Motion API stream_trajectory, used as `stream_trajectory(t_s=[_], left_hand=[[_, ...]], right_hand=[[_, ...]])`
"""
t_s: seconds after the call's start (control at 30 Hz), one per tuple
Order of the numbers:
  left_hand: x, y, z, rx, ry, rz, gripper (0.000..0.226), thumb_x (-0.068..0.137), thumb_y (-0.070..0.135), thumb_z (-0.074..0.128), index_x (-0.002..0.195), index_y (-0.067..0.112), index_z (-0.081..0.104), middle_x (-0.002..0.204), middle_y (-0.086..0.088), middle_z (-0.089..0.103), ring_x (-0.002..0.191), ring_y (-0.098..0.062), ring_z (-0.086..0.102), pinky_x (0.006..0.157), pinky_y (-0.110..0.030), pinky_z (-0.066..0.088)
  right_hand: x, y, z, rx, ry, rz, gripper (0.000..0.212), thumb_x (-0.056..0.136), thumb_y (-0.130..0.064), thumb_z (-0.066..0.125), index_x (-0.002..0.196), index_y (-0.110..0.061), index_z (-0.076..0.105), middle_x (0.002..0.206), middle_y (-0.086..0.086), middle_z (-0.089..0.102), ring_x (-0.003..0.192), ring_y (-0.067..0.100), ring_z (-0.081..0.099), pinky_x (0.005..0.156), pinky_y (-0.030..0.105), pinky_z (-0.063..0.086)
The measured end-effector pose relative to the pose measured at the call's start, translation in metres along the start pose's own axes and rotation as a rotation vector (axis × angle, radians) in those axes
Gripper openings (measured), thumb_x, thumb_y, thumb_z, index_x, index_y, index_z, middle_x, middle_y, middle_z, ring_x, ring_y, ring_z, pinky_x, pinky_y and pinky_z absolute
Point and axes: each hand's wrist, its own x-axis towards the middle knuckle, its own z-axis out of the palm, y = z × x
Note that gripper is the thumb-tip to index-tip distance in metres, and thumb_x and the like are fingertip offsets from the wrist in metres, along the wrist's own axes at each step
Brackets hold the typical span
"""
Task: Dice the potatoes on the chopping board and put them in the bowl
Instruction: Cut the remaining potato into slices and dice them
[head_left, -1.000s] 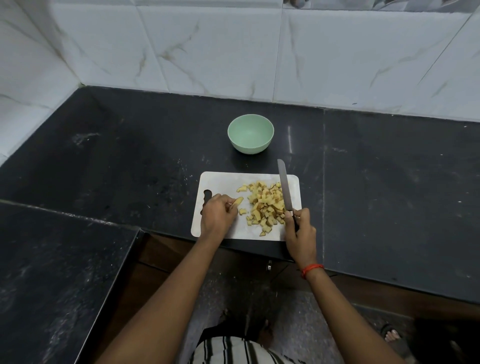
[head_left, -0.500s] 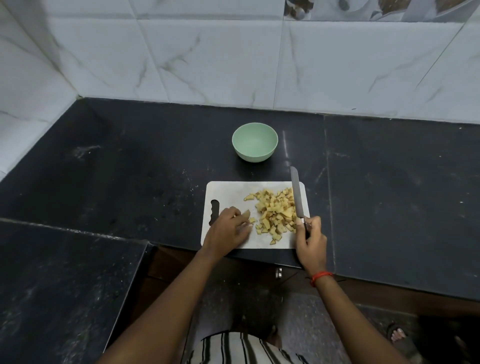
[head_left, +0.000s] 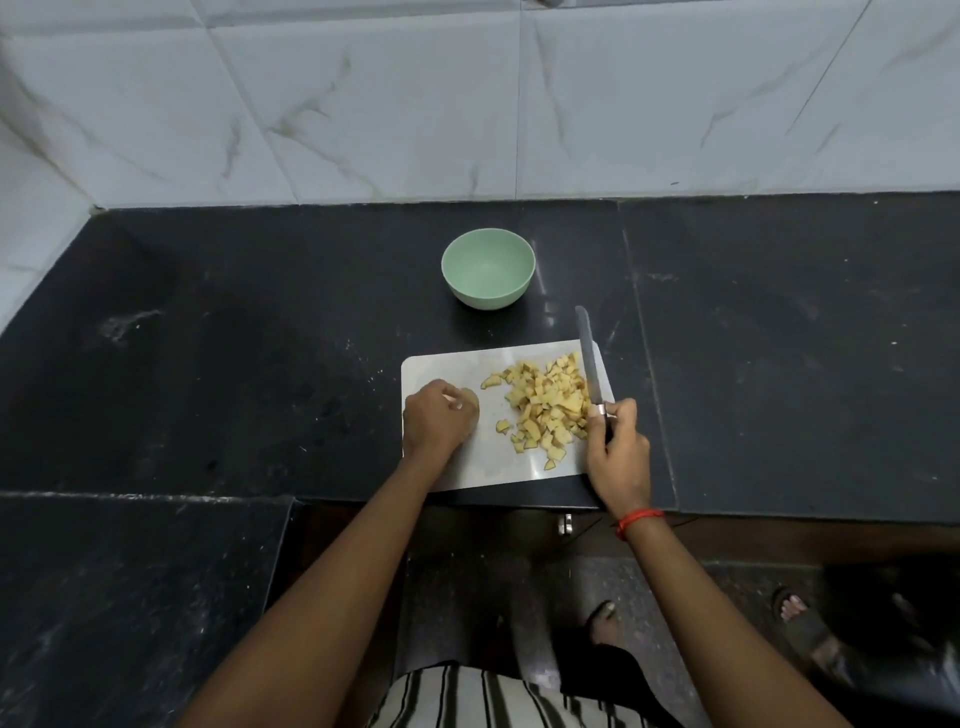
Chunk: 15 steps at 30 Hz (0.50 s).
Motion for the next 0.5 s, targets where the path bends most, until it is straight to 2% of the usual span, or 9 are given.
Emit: stream_trajectory(t_s=[0.07,0.17,0.23,0.3,0.37,0.5], left_hand=[[-0.004,-0.008,-0.001,-0.108,-0.017,0.084,0.024,0.089,0.043,0.067,0.106,0.026,0.064,0.071,0.006,0.067,0.062,-0.016,0.069,0.064,-0.04,0.062],[-0.008,-0.021,-0.003,-0.12,-0.014,0.272,0.028,0.092,0.028,0.064,0.12,0.03,0.066,0.086,0.007,0.065,0.072,-0.01,0.067,0.07,-0.037,0.06],[-0.009,-0.03,-0.004,-0.07,0.005,0.365,0.034,0.092,0.016,0.065,0.124,0.026,0.07,0.095,0.008,0.064,0.079,-0.004,0.062,0.075,-0.023,0.054],[-0.01,-0.035,-0.004,-0.056,-0.003,0.413,0.037,0.093,0.01,0.066,0.128,0.021,0.07,0.104,0.006,0.062,0.085,-0.001,0.06,0.077,-0.012,0.046],[-0.008,-0.038,-0.005,-0.049,-0.039,0.467,0.035,0.094,0.01,0.066,0.129,0.018,0.07,0.112,0.004,0.06,0.088,-0.003,0.06,0.079,-0.011,0.045],[-0.006,-0.04,-0.008,-0.068,-0.063,0.474,0.031,0.094,0.02,0.071,0.126,0.019,0.072,0.123,0.007,0.061,0.086,-0.007,0.063,0.081,-0.015,0.049]], right_hand=[[-0.005,-0.013,0.008,-0.013,-0.028,-0.02,0.012,0.105,-0.032,0.047,0.099,-0.023,0.04,0.071,-0.001,0.063,0.063,0.019,0.061,0.054,0.043,0.048],[-0.015,-0.038,0.03,-0.053,-0.137,-0.076,0.011,0.106,-0.031,0.043,0.108,-0.021,0.04,0.074,0.002,0.063,0.065,0.028,0.06,0.052,0.037,0.038],[-0.022,-0.05,0.053,-0.093,-0.21,-0.07,0.012,0.106,-0.03,0.041,0.111,-0.019,0.04,0.081,0.011,0.067,0.07,0.038,0.062,0.053,0.036,0.038],[-0.029,-0.058,0.073,-0.137,-0.24,-0.086,0.016,0.106,-0.026,0.038,0.116,-0.014,0.041,0.083,0.015,0.066,0.073,0.04,0.062,0.055,0.038,0.041],[-0.035,-0.061,0.087,-0.16,-0.252,-0.094,0.016,0.107,-0.024,0.035,0.114,-0.011,0.04,0.076,0.011,0.061,0.069,0.037,0.062,0.057,0.043,0.045],[-0.04,-0.061,0.097,-0.218,-0.281,-0.086,0.014,0.106,-0.023,0.035,0.113,-0.012,0.039,0.074,0.009,0.061,0.067,0.034,0.061,0.055,0.039,0.042]])
